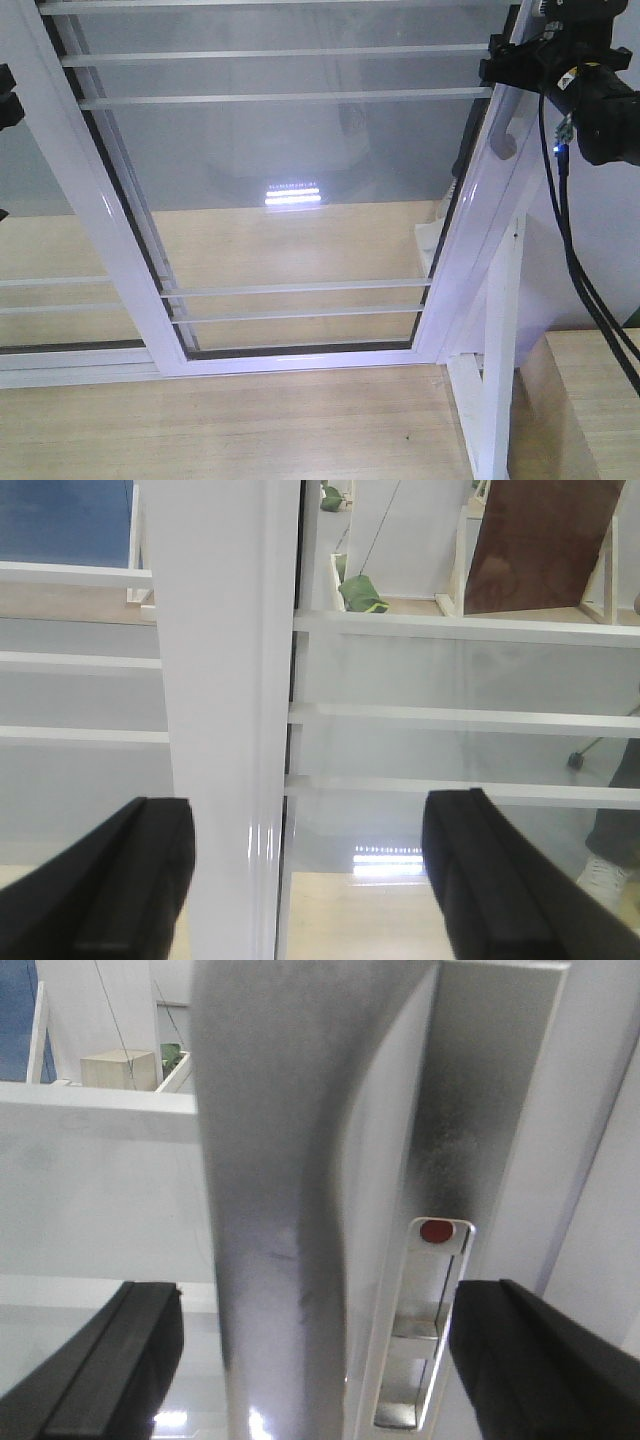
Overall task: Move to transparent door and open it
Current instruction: 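Move the right gripper to the silver bar handle and close on it, then pull the handle with the right gripper, sliding the glass panel open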
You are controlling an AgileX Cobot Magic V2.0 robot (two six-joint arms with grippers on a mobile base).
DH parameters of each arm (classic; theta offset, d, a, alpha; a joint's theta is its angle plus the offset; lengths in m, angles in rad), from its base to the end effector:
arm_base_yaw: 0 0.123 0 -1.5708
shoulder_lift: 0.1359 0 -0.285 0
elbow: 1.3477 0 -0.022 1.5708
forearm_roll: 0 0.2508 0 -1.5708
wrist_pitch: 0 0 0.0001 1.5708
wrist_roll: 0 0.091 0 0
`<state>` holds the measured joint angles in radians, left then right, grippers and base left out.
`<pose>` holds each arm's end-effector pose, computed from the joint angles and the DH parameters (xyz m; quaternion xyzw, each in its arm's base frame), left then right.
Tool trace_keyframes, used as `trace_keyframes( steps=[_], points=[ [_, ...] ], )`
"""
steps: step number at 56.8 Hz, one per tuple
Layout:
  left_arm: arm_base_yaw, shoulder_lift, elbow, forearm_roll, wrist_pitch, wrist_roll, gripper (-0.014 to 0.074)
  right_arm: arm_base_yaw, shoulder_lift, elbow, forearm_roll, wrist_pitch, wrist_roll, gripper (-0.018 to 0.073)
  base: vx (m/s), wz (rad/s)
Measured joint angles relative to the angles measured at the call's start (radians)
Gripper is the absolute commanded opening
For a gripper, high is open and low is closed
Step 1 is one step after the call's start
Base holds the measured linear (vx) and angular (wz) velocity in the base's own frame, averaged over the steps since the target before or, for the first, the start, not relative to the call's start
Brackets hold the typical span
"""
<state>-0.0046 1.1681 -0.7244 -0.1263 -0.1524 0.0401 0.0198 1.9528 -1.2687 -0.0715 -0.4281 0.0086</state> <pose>0.2566 0.0005 0.3124 -0.0371 0.7749 -0.0208 0.6306 0.4504 0.0116 0.2324 -0.0387 0.7635 -0.0005 0.6446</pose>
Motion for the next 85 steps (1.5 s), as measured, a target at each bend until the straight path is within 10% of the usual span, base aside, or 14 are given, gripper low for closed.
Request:
trace_keyframes(
  steps=[20, 53, 85],
  points=[
    [0.000, 0.000, 0.000, 0.000, 0.017, 0.000, 0.0575, 0.008, 0.003, -0.002, -0.011, 0.004, 0.003, -0.0016, 0.00, 0.00],
    [0.000, 0.000, 0.000, 0.000, 0.018, 0.000, 0.0575, 0.080, 0.005, -0.005, -0.011, 0.009, 0.024, -0.0009, 0.00, 0.00],
    [0.000, 0.000, 0.000, 0.000, 0.018, 0.001, 0.0575, 0.363, 0.043, -0.037, -0.007, -0.038, 0.022, -0.0009, 0.00, 0.00]
  ],
)
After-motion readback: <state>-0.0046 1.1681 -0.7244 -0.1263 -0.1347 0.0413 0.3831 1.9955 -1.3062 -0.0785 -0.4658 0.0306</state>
